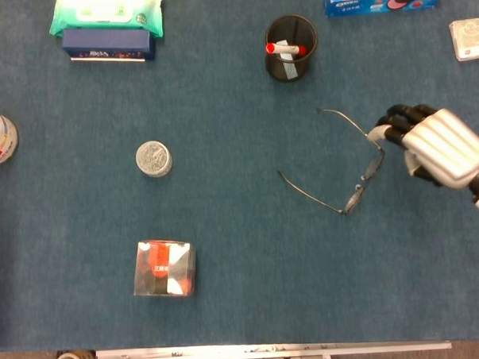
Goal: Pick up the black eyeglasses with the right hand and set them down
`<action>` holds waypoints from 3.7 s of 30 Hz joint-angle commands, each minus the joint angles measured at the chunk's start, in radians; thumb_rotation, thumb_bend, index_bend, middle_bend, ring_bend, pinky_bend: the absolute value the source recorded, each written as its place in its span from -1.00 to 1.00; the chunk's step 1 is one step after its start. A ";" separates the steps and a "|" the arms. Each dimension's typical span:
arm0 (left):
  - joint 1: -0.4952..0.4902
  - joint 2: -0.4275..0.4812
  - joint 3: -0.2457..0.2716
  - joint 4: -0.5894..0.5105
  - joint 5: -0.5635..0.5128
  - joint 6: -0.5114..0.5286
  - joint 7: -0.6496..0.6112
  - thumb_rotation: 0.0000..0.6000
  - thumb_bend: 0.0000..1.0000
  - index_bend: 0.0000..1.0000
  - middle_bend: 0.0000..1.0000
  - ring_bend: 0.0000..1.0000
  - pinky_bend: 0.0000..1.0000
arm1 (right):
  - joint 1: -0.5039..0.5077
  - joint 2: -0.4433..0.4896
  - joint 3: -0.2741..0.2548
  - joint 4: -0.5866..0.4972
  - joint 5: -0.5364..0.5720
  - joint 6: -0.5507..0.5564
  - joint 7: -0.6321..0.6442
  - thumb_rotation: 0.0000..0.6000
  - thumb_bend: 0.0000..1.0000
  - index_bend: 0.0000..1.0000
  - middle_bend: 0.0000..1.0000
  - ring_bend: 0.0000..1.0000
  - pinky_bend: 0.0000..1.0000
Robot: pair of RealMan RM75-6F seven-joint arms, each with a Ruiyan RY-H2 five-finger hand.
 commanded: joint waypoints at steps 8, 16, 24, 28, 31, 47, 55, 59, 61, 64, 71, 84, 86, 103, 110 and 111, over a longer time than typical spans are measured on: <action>0.008 0.000 0.005 0.010 0.009 0.013 -0.026 1.00 -0.46 -0.39 -0.34 -0.40 -0.29 | 0.057 -0.033 -0.030 0.004 0.005 -0.072 0.022 1.00 1.00 -0.37 -0.40 -0.62 -0.36; 0.026 0.007 0.009 0.007 0.006 0.037 -0.031 1.00 -0.46 -0.38 -0.34 -0.40 -0.28 | 0.094 -0.067 -0.052 0.042 0.034 -0.143 0.042 1.00 1.00 -0.37 -0.40 -0.62 -0.36; 0.038 0.010 0.013 0.000 0.005 0.050 -0.027 1.00 -0.46 -0.38 -0.34 -0.40 -0.28 | 0.125 -0.108 -0.068 0.089 0.020 -0.156 0.097 1.00 1.00 -0.37 -0.40 -0.62 -0.36; 0.044 0.010 0.014 0.000 0.001 0.053 -0.029 1.00 -0.46 -0.38 -0.34 -0.40 -0.28 | 0.140 -0.117 -0.080 0.099 0.005 -0.158 0.122 1.00 1.00 -0.37 -0.40 -0.62 -0.36; 0.048 0.009 0.015 0.001 -0.001 0.055 -0.033 1.00 -0.46 -0.38 -0.34 -0.40 -0.28 | 0.148 -0.116 -0.089 0.097 0.000 -0.162 0.134 1.00 1.00 -0.37 -0.40 -0.62 -0.36; 0.050 0.005 0.012 0.009 -0.001 0.053 -0.040 1.00 -0.46 -0.38 -0.34 -0.40 -0.28 | 0.170 -0.090 -0.123 0.064 0.027 -0.197 0.137 1.00 1.00 -0.37 -0.27 -0.62 -0.36; 0.051 0.003 0.010 0.011 0.001 0.054 -0.041 1.00 -0.46 -0.38 -0.34 -0.40 -0.28 | 0.168 -0.071 -0.133 0.043 0.045 -0.200 0.125 1.00 1.00 -0.37 -0.13 -0.50 -0.36; 0.050 0.002 0.009 0.012 0.000 0.053 -0.040 1.00 -0.46 -0.38 -0.34 -0.40 -0.28 | 0.165 -0.057 -0.139 0.023 0.053 -0.197 0.115 1.00 1.00 -0.35 -0.02 -0.39 -0.35; 0.050 0.001 0.009 0.012 0.001 0.053 -0.040 1.00 -0.46 -0.38 -0.34 -0.40 -0.28 | 0.162 -0.051 -0.142 0.016 0.056 -0.196 0.109 1.00 1.00 -0.33 0.00 -0.37 -0.35; 0.051 -0.001 0.008 0.014 0.000 0.052 -0.040 1.00 -0.46 -0.38 -0.34 -0.40 -0.28 | 0.157 -0.037 -0.147 0.000 0.066 -0.195 0.096 1.00 1.00 -0.32 0.02 -0.35 -0.33; 0.051 -0.002 0.008 0.012 -0.001 0.052 -0.037 1.00 -0.46 -0.38 -0.34 -0.40 -0.28 | 0.146 -0.013 -0.154 -0.035 0.090 -0.199 0.067 1.00 1.00 -0.24 0.10 -0.28 -0.25; 0.053 -0.004 0.008 0.012 -0.006 0.048 -0.038 1.00 -0.46 -0.38 -0.34 -0.40 -0.28 | 0.136 -0.017 -0.156 -0.033 0.116 -0.207 0.045 1.00 1.00 -0.24 0.10 -0.28 -0.25; 0.053 -0.004 0.007 0.014 -0.007 0.048 -0.040 1.00 -0.46 -0.38 -0.34 -0.40 -0.27 | 0.135 -0.019 -0.155 -0.032 0.117 -0.207 0.045 1.00 1.00 -0.24 0.10 -0.28 -0.25; 0.055 -0.005 0.007 0.015 -0.013 0.045 -0.043 1.00 -0.46 -0.38 -0.34 -0.40 -0.26 | 0.135 -0.038 -0.162 -0.011 0.127 -0.231 0.063 1.00 1.00 -0.24 0.10 -0.28 -0.25; 0.059 -0.005 0.007 0.016 -0.015 0.048 -0.048 1.00 -0.46 -0.38 -0.34 -0.40 -0.26 | 0.139 -0.052 -0.166 0.007 0.126 -0.248 0.077 1.00 1.00 -0.24 0.10 -0.28 -0.25; 0.060 -0.004 0.007 0.016 -0.016 0.048 -0.048 1.00 -0.46 -0.38 -0.34 -0.40 -0.26 | 0.140 -0.055 -0.167 0.010 0.126 -0.250 0.080 1.00 1.00 -0.24 0.10 -0.28 -0.25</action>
